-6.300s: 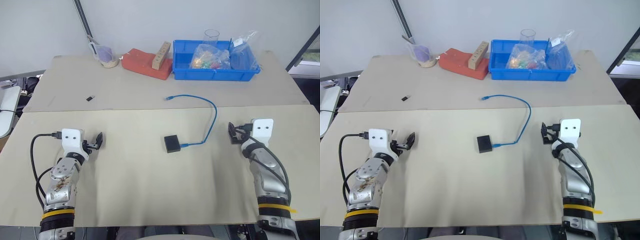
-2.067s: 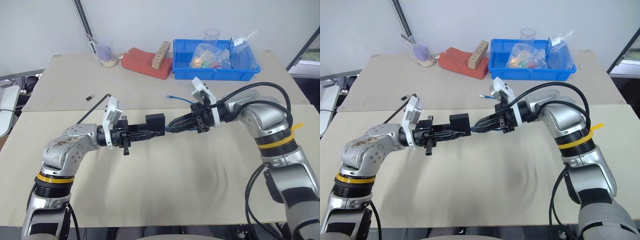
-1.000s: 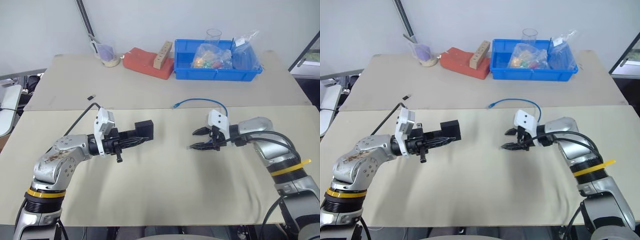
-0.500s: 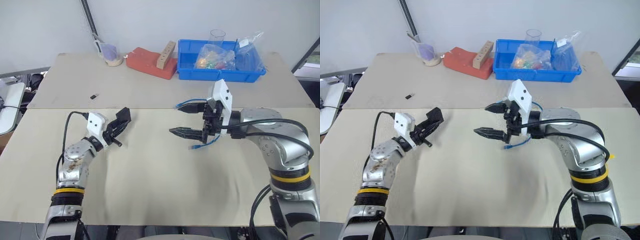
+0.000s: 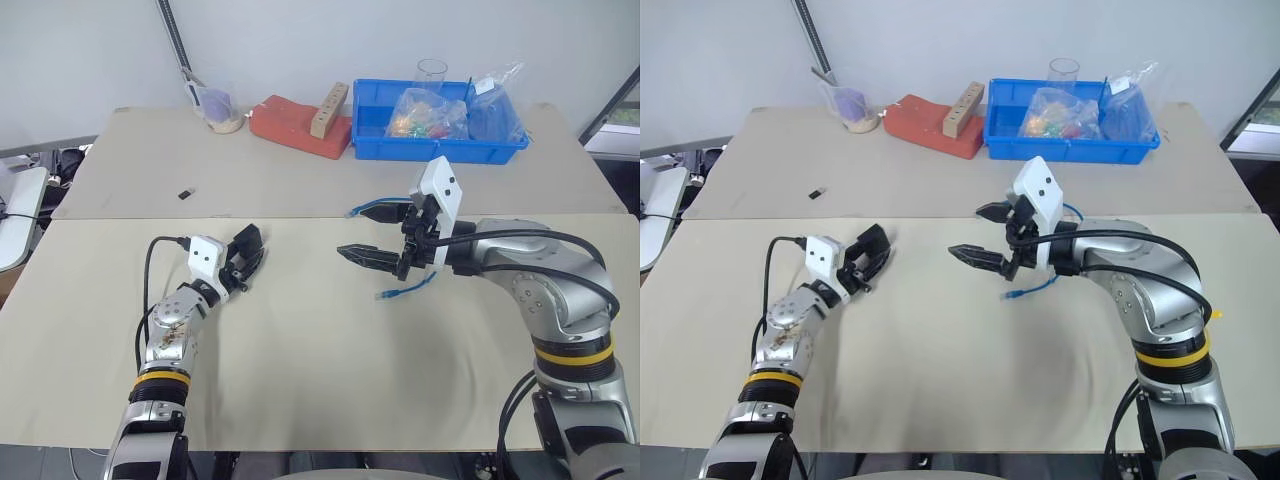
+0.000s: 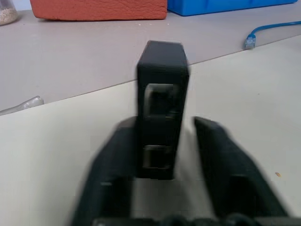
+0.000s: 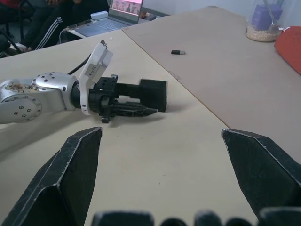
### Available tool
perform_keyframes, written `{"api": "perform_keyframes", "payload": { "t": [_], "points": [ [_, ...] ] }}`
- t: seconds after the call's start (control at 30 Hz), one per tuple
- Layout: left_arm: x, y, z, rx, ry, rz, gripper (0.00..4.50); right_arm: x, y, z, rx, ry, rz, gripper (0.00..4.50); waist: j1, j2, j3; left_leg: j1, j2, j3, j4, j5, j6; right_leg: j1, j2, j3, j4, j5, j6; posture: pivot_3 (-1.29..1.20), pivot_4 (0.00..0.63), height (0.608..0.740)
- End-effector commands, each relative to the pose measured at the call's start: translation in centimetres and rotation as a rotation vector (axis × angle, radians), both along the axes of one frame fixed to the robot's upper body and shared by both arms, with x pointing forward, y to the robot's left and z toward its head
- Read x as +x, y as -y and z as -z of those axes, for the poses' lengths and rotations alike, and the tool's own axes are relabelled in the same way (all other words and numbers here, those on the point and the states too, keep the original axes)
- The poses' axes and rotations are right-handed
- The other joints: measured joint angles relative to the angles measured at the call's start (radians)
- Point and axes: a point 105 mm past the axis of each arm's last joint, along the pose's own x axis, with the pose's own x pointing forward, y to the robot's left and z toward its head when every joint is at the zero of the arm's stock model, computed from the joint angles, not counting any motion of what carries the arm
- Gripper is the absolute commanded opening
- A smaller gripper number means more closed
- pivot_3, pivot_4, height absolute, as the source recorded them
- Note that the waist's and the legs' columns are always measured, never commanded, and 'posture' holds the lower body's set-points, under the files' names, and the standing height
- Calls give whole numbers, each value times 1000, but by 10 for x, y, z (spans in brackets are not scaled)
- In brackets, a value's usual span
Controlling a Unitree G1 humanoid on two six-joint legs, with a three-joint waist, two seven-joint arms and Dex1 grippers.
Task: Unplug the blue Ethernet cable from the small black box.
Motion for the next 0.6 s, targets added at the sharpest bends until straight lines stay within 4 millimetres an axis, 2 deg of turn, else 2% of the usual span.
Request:
{"api": "perform_keyframes", "payload": {
  "t": [0.03, 0.13, 0.23, 0.33, 0.47, 0.6],
  "points": [
    [-7, -18, -9, -10, 1, -9, 4436, -4, 0, -9, 12, 52, -36, 4500, -6, 0, 0, 0, 0, 0, 0, 0, 0, 0, 0, 0, 0, 0, 0, 0, 150, 740],
    [-25, -27, -19, 17, -24, 36, 4475, -3, 5, -7, -2, 52, -40, 4500, -17, 0, 0, 0, 1, 0, -1, 0, 0, 0, 1, 0, 0, 0, 0, 0, 150, 740],
    [-52, -39, -41, 74, -62, 102, 4475, -2, 19, -6, -35, 47, -38, 4500, -23, 0, 0, 0, 1, -2, -2, 0, 0, -1, 0, 0, 1, 0, 0, 0, 150, 740],
    [-79, -49, -71, 145, -104, 163, 4475, -3, 37, -5, -80, 33, -42, 4500, -22, 0, 0, 0, 2, -2, -2, 0, 0, -1, 1, 0, 0, 0, 0, 0, 150, 740],
    [-100, -65, -110, 188, -132, 159, 4475, -5, 57, -2, -137, 3, -41, 4500, -17, 0, 1, 1, 2, -2, -2, 0, 0, 1, -1, 0, -3, 0, 0, 0, 150, 740],
    [-107, -76, -113, 251, -173, 133, 4475, -2, 64, -3, -141, -1, -22, 4500, -23, 0, 1, 3, 1, -1, -5, 0, 0, 1, -1, 1, -4, 0, 0, 0, 150, 740]
  ]
}}
